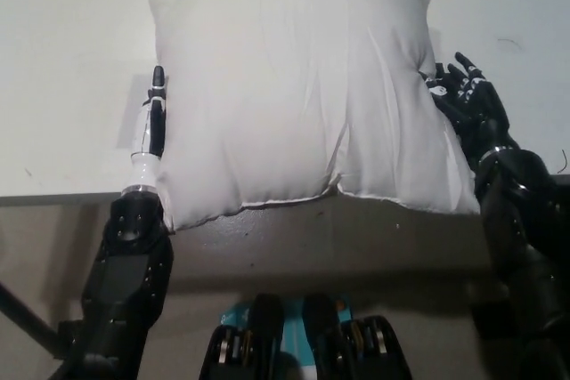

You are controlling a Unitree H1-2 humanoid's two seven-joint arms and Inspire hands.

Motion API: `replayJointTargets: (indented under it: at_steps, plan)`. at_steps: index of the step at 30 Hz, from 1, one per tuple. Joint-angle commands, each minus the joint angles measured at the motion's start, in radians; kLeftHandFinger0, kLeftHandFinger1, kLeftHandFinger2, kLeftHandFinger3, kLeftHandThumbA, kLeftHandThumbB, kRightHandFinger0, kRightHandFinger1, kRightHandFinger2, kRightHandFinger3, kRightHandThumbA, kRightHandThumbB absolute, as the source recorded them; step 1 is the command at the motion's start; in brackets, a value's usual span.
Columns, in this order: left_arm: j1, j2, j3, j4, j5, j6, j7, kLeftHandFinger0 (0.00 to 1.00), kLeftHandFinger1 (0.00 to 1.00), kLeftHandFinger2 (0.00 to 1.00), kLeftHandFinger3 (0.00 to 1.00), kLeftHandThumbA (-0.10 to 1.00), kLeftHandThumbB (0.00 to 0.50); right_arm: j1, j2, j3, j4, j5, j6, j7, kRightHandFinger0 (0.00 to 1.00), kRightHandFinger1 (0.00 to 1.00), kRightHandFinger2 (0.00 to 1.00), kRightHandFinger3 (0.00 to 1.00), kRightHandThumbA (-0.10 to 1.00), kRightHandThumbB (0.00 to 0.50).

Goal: The robot uses both hands to lift the pillow and then drops it on the table

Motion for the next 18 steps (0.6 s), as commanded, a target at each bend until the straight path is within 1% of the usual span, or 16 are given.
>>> replayJointTargets:
  at_steps: [1, 2, 3, 4, 5, 6, 7, 10, 11, 14, 16, 18]
  plan:
    - [-0.062, -0.039, -0.029, 0.025, -0.002, 0.006, -0.030, 1.00, 1.00, 1.00, 1.00, 1.00, 0.226, -0.063, 0.052, 0.033, 0.040, 0.009, -0.022, 0.017, 1.00, 1.00, 1.00, 1.00, 1.00, 0.462]
    - [-0.064, -0.042, -0.033, 0.027, -0.003, 0.000, -0.029, 1.00, 1.00, 1.00, 1.00, 1.00, 0.223, -0.066, 0.055, 0.035, 0.046, 0.009, -0.028, 0.018, 1.00, 1.00, 1.00, 1.00, 1.00, 0.460]
    - [-0.065, -0.051, -0.033, 0.018, -0.005, 0.002, -0.022, 1.00, 1.00, 1.00, 1.00, 1.00, 0.215, -0.070, 0.061, 0.034, 0.047, 0.013, -0.035, 0.020, 1.00, 1.00, 1.00, 1.00, 1.00, 0.447]
    - [-0.069, -0.057, -0.035, 0.015, -0.005, 0.009, -0.017, 1.00, 1.00, 1.00, 1.00, 1.00, 0.199, -0.075, 0.067, 0.034, 0.048, 0.014, -0.033, 0.016, 1.00, 1.00, 1.00, 1.00, 1.00, 0.447]
    - [-0.072, -0.059, -0.036, 0.015, -0.005, 0.012, -0.015, 1.00, 1.00, 1.00, 1.00, 1.00, 0.201, -0.077, 0.069, 0.033, 0.049, 0.015, -0.033, 0.014, 1.00, 1.00, 1.00, 1.00, 1.00, 0.449]
    - [-0.080, -0.075, -0.035, 0.014, -0.011, 0.011, -0.011, 1.00, 1.00, 1.00, 1.00, 1.00, 0.188, -0.079, 0.081, 0.041, 0.033, 0.009, -0.022, 0.007, 1.00, 1.00, 1.00, 1.00, 1.00, 0.455]
    - [-0.090, -0.087, -0.035, 0.022, -0.015, -0.002, -0.013, 1.00, 1.00, 1.00, 1.00, 1.00, 0.205, -0.081, 0.092, 0.045, 0.023, 0.009, -0.017, 0.007, 1.00, 1.00, 1.00, 1.00, 1.00, 0.446]
    - [-0.101, -0.105, -0.035, 0.027, -0.025, -0.006, -0.020, 1.00, 1.00, 1.00, 1.00, 1.00, 0.223, -0.090, 0.105, 0.055, 0.019, 0.011, -0.009, 0.021, 1.00, 1.00, 1.00, 1.00, 1.00, 0.444]
    - [-0.105, -0.110, -0.037, 0.031, -0.024, -0.009, -0.019, 1.00, 1.00, 1.00, 1.00, 1.00, 0.231, -0.091, 0.109, 0.059, 0.014, 0.011, -0.007, 0.025, 1.00, 1.00, 1.00, 1.00, 1.00, 0.453]
    - [-0.113, -0.120, -0.054, 0.042, 0.004, -0.025, 0.014, 1.00, 1.00, 1.00, 1.00, 1.00, 0.206, -0.097, 0.120, 0.066, 0.015, 0.011, -0.010, 0.019, 1.00, 1.00, 1.00, 1.00, 1.00, 0.471]
    - [-0.118, -0.126, -0.058, 0.052, 0.006, -0.030, 0.026, 1.00, 1.00, 1.00, 1.00, 1.00, 0.204, -0.098, 0.126, 0.070, 0.008, 0.015, -0.009, 0.021, 1.00, 1.00, 1.00, 1.00, 1.00, 0.477]
    - [-0.126, -0.129, -0.056, 0.066, -0.003, -0.042, 0.024, 1.00, 1.00, 1.00, 1.00, 1.00, 0.198, -0.100, 0.126, 0.072, 0.005, 0.017, -0.004, 0.022, 1.00, 1.00, 1.00, 1.00, 1.00, 0.463]
